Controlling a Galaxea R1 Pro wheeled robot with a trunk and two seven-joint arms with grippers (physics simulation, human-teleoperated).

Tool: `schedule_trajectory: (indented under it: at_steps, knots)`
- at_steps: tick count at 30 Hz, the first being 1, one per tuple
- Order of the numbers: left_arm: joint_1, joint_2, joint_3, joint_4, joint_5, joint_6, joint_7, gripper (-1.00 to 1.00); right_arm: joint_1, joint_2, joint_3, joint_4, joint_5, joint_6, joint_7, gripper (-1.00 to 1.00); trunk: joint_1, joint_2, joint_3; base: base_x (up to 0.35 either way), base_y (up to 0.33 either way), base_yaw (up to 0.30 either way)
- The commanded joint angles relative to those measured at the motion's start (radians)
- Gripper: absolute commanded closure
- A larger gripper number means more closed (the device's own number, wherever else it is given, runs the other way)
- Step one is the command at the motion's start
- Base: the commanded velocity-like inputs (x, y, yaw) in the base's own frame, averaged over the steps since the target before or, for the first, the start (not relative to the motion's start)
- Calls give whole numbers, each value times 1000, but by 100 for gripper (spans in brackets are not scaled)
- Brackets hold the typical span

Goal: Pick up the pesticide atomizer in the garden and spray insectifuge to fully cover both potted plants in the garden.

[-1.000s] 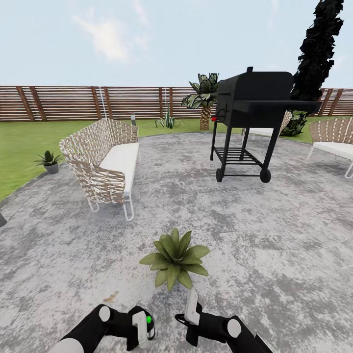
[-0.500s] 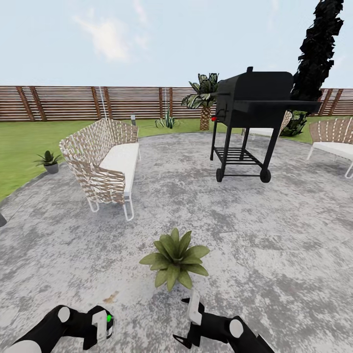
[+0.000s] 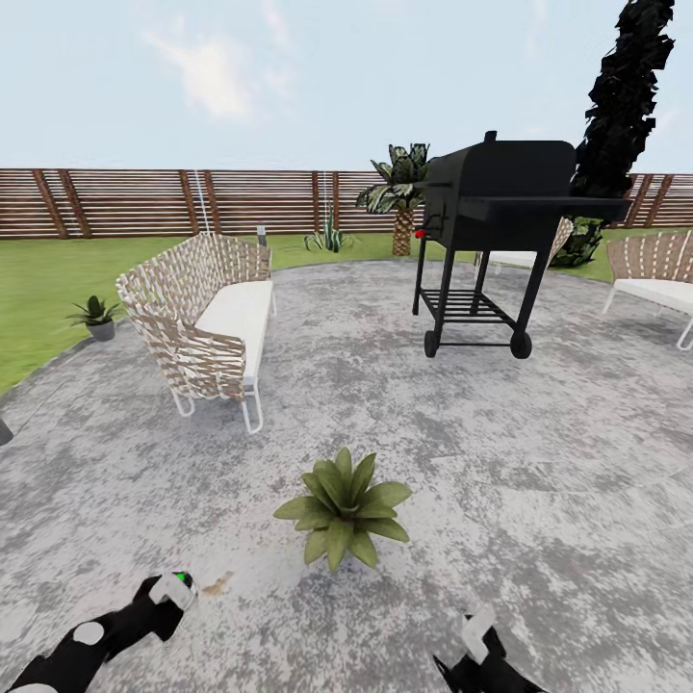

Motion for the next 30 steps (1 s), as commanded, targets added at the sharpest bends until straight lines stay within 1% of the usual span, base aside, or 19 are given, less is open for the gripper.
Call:
schedule_trajectory:
  at_steps: [1,2,3,4,5,6,7,8,9,10,11,12,14,19,23,26,27,29,30]
  knots:
    - [-1,-2,40,0,1,-3,1,100,-1,-5,-13,30,3,-4,-42,-100,0,0,-1,0,0,0]
    - [-1,-4,84,1,11,1,7,100,0,-10,-17,65,2,-4,-136,-100,0,0,-1,0,0,0]
    - [-2,-6,118,1,16,7,15,100,0,-12,-20,91,2,-4,-233,-100,0,0,-1,0,0,0]
    - [-2,-8,135,1,18,16,19,100,1,-13,-21,106,1,-4,-297,-100,0,0,-1,0,0,0]
    - [-3,-14,149,2,19,49,23,100,1,-12,-22,131,-1,-4,-394,-100,0,0,-1,0,0,0]
    - [-5,-24,152,1,17,95,25,100,1,-12,-24,151,-7,-5,-462,-100,0,0,-1,0,0,0]
    - [-8,-37,153,0,12,173,25,100,2,-11,-33,178,-29,-7,-540,-100,0,0,-1,0,0,0]
    - [-11,-43,153,0,10,229,24,100,2,-11,-46,191,-58,-7,-575,-100,0,0,-1,0,0,0]
    - [-12,-47,153,0,10,287,22,100,2,-10,-66,200,-105,-8,-597,-100,0,0,-1,0,0,0]
    - [-14,-51,153,-1,9,373,22,100,2,-9,-100,211,-206,-7,-619,-100,0,0,-1,0,0,0]
    - [-14,-52,154,-2,9,412,22,100,2,-7,-112,215,-271,-7,-625,-100,0,0,-1,0,0,0]
    - [-14,-52,153,-2,9,421,22,100,2,-7,-115,215,-284,-7,-626,-100,0,0,-1,0,0,0]
    - [-15,-51,154,-2,10,451,20,100,2,-6,-123,218,-331,-7,-629,-100,0,0,-1,0,0,0]
    - [-12,-51,150,-10,9,449,14,100,2,-6,-125,216,-341,-7,-629,-100,0,0,-1,0,0,0]
    - [-15,-45,152,-12,9,463,15,100,2,1,-122,204,-341,-8,-629,-100,0,0,-1,0,0,0]
    - [-33,-49,151,-17,8,529,14,100,2,5,-120,170,-340,-8,-629,-100,0,0,-1,0,0,0]
    - [-41,-51,151,-18,8,539,11,100,2,6,-120,168,-340,-8,-629,-100,0,0,-1,0,0,0]
    - [-51,-53,149,-19,8,553,-12,100,2,5,-120,167,-339,-9,-631,-100,0,0,-1,0,0,0]
    - [-61,-56,139,-21,6,562,-41,100,2,3,-121,169,-340,-9,-632,-100,0,0,-1,92,0,0]
